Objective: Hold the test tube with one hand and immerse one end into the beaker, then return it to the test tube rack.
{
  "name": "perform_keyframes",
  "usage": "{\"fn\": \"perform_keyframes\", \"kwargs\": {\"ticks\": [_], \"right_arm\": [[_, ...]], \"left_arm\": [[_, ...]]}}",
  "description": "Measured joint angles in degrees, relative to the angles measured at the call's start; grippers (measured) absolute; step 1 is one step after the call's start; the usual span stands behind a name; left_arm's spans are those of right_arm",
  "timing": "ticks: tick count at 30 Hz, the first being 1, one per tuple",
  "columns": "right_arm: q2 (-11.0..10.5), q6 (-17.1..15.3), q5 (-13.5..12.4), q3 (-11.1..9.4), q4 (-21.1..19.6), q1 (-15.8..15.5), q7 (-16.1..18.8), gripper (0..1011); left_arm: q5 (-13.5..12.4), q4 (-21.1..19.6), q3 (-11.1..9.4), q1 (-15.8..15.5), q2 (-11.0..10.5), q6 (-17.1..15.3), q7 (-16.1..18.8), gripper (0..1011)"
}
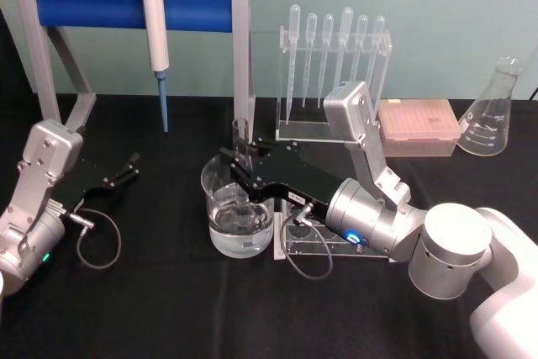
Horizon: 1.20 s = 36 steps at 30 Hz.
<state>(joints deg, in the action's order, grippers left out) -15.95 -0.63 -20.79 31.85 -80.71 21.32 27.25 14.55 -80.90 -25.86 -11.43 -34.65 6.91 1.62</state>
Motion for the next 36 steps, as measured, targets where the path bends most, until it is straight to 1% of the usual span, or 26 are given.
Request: {"fn": "perform_keyframes", "kwargs": {"ticks": [36], "right_arm": [[0.0,0.0,0.0,0.0,0.0,0.0,0.0,228]], "left_arm": [[0.0,0.0,0.0,0.0,0.0,0.0,0.0,1000]]}}
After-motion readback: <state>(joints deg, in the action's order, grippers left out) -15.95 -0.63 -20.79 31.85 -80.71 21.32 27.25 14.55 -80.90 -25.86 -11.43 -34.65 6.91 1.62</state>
